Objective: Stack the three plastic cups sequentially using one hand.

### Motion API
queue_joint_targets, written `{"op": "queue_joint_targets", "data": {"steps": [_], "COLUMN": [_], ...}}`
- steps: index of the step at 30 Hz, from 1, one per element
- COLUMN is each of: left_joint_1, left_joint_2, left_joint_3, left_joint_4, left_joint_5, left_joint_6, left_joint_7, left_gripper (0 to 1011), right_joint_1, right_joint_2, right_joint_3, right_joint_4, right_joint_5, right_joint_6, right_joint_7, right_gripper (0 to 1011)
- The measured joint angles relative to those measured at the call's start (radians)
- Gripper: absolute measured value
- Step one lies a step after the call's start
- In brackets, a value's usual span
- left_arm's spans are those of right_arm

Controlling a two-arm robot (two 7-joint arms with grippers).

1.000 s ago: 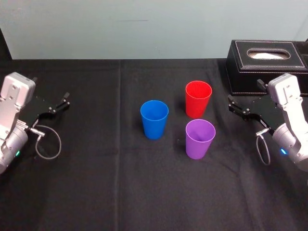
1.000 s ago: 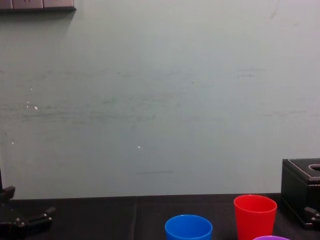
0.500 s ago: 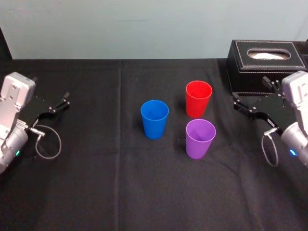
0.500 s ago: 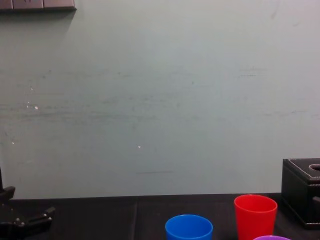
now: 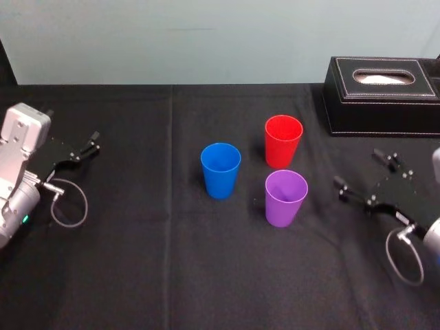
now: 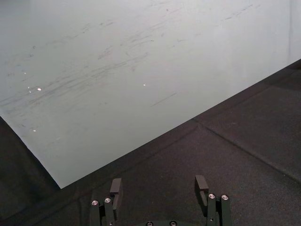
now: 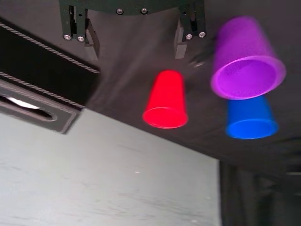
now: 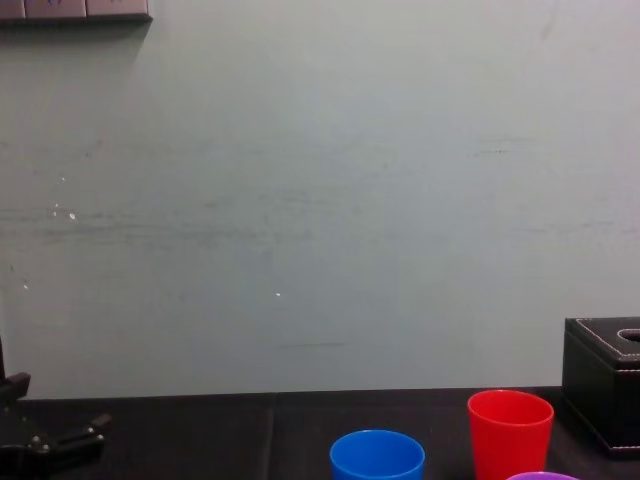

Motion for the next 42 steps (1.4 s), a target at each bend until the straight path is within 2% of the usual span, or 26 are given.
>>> {"op": "queue_joint_targets", "data": {"steps": [8, 17, 24, 31, 42], "left_joint_1": [0.000, 0.000, 0.000, 0.000, 0.000], "left_joint_2": [0.000, 0.000, 0.000, 0.000, 0.000], "left_joint_3": [0.000, 0.000, 0.000, 0.000, 0.000], "left_joint_4": [0.000, 0.000, 0.000, 0.000, 0.000], "left_joint_5": [0.000, 0.000, 0.000, 0.000, 0.000], "left_joint_6": [0.000, 0.000, 0.000, 0.000, 0.000], "left_joint_7": [0.000, 0.000, 0.000, 0.000, 0.000], "left_gripper": [1005, 1005, 1005, 1005, 1005], "right_joint_1": [-0.074, -0.106, -0.095, -0.060, -0.028], "right_joint_2": [0.017, -0.003, -0.039, -0.096, -0.160], "right_joint_3": [-0.009, -0.017, -0.023, -0.037, -0.038], "right_joint_4": [-0.022, -0.027, -0.026, -0.001, 0.020], "right_joint_5": [0.010, 0.014, -0.001, -0.026, -0.030], "right_joint_6": [-0.073, -0.106, -0.109, -0.090, -0.061], "right_joint_7": [0.108, 0.163, 0.179, 0.184, 0.197], "right_gripper": [1004, 1004, 1004, 1004, 1004]}}
